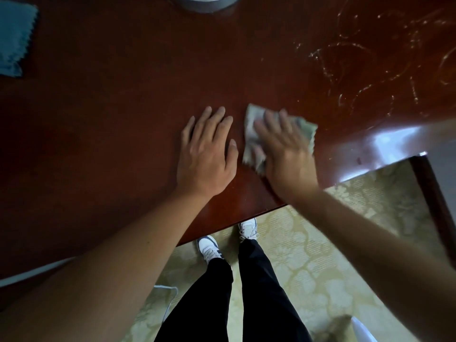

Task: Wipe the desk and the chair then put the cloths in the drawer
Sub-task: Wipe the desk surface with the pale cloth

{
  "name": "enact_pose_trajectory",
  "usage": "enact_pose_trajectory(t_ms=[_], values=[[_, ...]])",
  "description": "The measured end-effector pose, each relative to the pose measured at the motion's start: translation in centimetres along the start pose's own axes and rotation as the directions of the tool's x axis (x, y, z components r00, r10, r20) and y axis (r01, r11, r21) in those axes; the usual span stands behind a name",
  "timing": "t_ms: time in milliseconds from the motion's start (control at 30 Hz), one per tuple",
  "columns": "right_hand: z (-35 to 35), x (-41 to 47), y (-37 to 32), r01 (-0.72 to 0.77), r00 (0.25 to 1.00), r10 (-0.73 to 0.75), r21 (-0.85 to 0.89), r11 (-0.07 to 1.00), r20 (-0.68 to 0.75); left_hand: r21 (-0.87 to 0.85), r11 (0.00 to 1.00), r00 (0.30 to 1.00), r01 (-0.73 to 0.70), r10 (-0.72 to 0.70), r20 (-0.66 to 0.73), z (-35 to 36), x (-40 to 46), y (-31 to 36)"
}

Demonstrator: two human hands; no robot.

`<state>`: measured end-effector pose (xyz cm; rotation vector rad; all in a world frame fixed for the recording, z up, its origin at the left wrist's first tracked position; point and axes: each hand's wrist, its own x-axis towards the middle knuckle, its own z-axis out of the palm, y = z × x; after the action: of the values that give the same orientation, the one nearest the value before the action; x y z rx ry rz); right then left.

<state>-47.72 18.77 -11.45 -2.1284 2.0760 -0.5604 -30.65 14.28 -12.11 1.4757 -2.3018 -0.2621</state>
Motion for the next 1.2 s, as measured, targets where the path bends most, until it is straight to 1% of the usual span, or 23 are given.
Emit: enact_pose_trajectory(t_ms=[67,100,133,167,267,333,367,433,500,567,600,667,733,800,900,967,1000,1100,1167,1200], values=[[-0.3,-2.6,-0.7,0.094,0.994,-0.095,0.014,0.995,0.054,0.005,1.000,1.000,-0.002,0.002,0.004,0.0,-0.1,0.0],[-0.6,-2.3,-0.1,0.135,0.988,-0.136,0.006,0.991,0.077,0.008,1.000,1.000,-0.001,0.001,0.004,0.0,0.0,0.0],[-0.8,-1.3,0.9,0.145,0.987,-0.143,-0.013,0.989,0.079,0.009,1.000,1.000,0.001,-0.001,0.006,0.0,0.0,0.0],[-0.9,0.2,2.2,0.109,0.992,-0.106,-0.046,0.993,0.067,0.006,1.000,1.000,0.003,-0.004,0.008,-0.1,0.1,0.1],[-1.3,5.3,6.2,-0.109,0.993,0.112,-0.104,0.989,0.026,0.008,1.000,1.000,0.003,-0.003,0.027,-0.2,0.0,0.1],[-1.2,6.0,6.3,-0.212,0.977,0.212,-0.123,0.969,-0.011,0.008,1.000,0.999,0.001,-0.001,0.039,-0.2,0.0,0.1],[-1.0,5.4,5.6,-0.229,0.973,0.225,-0.127,0.965,-0.041,0.011,1.000,0.999,0.002,-0.003,0.041,-0.2,0.0,0.1],[-0.7,2.6,3.4,-0.191,0.980,0.185,-0.106,0.976,-0.068,0.027,1.000,0.999,0.005,-0.006,0.042,-0.2,-0.1,0.1],[-0.9,-0.9,1.5,-0.117,0.993,0.114,-0.079,0.990,-0.045,0.031,1.000,0.999,0.005,-0.007,0.050,-0.2,0.1,0.1],[-1.5,-1.7,2.1,-0.062,0.998,0.059,-0.089,0.994,-0.032,0.028,1.000,0.998,0.008,-0.009,0.060,-0.3,0.1,0.1],[-1.8,-0.8,3.2,-0.079,0.997,0.076,-0.114,0.990,-0.032,0.025,1.000,0.998,0.007,-0.009,0.062,-0.3,0.1,0.1],[-2.1,2.0,5.3,-0.173,0.985,0.173,-0.165,0.971,-0.013,0.024,1.000,0.998,0.007,-0.008,0.065,-0.3,0.1,0.1],[-2.0,4.2,6.1,-0.241,0.970,0.244,-0.178,0.954,-0.002,0.033,0.999,0.997,0.004,-0.007,0.073,-0.3,0.0,0.0],[-1.5,3.8,5.0,-0.235,0.972,0.236,-0.174,0.956,-0.014,0.038,0.999,0.997,0.003,-0.006,0.074,-0.2,0.0,0.0],[-1.3,0.6,3.9,-0.128,0.992,0.126,-0.172,0.977,-0.026,0.040,0.999,0.996,0.006,-0.010,0.083,-0.4,0.1,0.1],[-1.7,0.0,4.8,-0.098,0.995,0.096,-0.168,0.981,-0.021,0.043,0.999,0.996,0.005,-0.009,0.090,-0.4,0.1,0.1],[-1.9,0.6,5.5,-0.108,0.994,0.105,-0.173,0.979,-0.022,0.042,0.999,0.996,0.004,-0.008,0.090,-0.4,0.1,0.0],[-2.1,4.1,7.1,-0.216,0.976,0.219,-0.183,0.959,-0.007,0.044,0.999,0.996,0.005,-0.009,0.087,-0.4,0.1,0.1],[-1.8,5.0,6.1,-0.273,0.962,0.274,-0.153,0.950,-0.010,0.044,0.999,0.996,0.002,-0.006,0.085,-0.3,0.1,0.0],[-1.5,4.3,4.9,-0.270,0.963,0.271,-0.129,0.954,-0.014,0.043,0.999,0.997,0.001,-0.004,0.080,-0.3,0.1,0.0]])
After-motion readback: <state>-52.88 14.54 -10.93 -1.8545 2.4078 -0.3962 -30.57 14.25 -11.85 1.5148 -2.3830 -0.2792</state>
